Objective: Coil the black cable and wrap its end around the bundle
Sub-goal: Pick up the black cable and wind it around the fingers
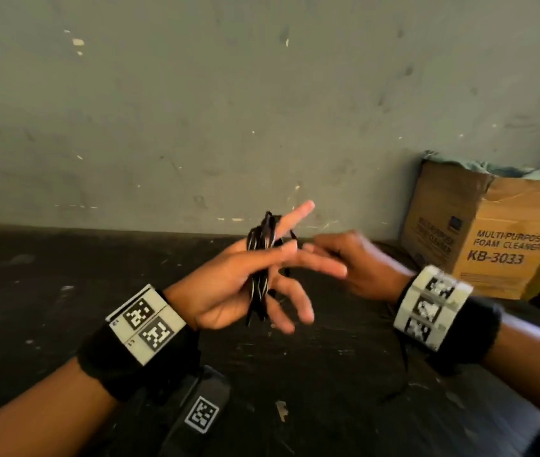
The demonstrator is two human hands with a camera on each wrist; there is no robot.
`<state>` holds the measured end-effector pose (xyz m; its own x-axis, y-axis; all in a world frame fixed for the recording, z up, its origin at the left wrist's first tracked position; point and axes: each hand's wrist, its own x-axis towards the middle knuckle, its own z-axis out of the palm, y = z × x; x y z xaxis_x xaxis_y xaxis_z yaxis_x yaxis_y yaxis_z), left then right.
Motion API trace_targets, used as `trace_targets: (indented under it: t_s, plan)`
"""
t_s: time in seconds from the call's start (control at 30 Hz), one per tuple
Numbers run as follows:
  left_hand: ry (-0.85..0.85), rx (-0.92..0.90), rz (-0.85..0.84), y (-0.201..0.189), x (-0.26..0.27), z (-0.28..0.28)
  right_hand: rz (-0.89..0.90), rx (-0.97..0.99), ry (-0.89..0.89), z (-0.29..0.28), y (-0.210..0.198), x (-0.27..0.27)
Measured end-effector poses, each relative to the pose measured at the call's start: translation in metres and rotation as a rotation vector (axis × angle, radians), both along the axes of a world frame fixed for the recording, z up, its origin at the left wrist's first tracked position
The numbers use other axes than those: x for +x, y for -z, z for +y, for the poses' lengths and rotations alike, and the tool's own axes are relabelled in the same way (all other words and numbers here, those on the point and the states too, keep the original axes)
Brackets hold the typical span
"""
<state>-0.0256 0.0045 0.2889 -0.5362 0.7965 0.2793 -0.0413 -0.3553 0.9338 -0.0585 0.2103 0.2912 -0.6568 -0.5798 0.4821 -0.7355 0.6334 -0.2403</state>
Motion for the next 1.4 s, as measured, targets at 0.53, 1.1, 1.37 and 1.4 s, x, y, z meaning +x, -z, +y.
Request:
trace_targets:
  t_s: [0.53,1.1,1.37,1.4]
  plan:
    - [-0.471,-0.513,0.364,0.028,-0.026,-0.006,-0.478,0.216,-0.104,-0.051,-0.029,0.059]
    - [-0.164,0.056,0.025,-0.002,-0.01,-0.004,-0.15,0.117,-0.012,-0.011,0.011,0.004]
    - [-0.571,-0.332,0.411,0.003,-0.025,0.006,-0.26,0.206,-0.071,-0.059,0.031,0.035]
    - [-0.574,-0.399,0.449,0.008,-0.025,0.004,-0.258,0.233,-0.062,-0.058,0.024,0.038]
